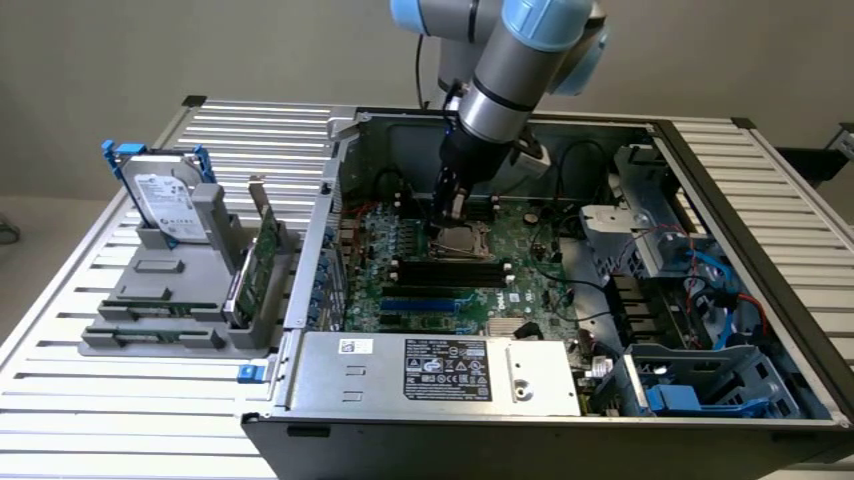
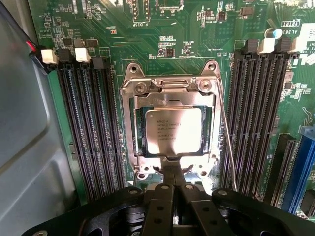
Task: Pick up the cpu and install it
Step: 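Place the cpu into insertion slot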
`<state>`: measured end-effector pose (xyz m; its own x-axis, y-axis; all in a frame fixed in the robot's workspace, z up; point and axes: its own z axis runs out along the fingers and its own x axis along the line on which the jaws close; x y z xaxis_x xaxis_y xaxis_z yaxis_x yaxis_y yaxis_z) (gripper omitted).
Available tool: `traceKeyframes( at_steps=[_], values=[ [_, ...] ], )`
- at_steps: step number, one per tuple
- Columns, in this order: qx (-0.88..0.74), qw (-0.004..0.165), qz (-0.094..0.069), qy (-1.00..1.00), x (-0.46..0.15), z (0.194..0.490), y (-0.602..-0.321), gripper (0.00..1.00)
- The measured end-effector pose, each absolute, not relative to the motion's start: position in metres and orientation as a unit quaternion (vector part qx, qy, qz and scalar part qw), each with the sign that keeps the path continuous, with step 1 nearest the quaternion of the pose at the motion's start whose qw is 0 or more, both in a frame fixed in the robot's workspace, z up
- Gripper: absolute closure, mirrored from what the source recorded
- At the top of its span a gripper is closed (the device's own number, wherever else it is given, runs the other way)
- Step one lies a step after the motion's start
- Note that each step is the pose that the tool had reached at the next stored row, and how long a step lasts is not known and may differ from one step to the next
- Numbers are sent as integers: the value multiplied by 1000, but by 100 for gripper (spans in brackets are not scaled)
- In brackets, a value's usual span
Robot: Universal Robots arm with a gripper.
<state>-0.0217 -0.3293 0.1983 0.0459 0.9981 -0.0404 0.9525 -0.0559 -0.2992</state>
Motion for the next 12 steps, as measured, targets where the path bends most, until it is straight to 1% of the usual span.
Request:
traceKeyframes(
  at_steps=[12],
  values=[
    [-717,95,119,-680,-22,197,-329,89]
  ],
)
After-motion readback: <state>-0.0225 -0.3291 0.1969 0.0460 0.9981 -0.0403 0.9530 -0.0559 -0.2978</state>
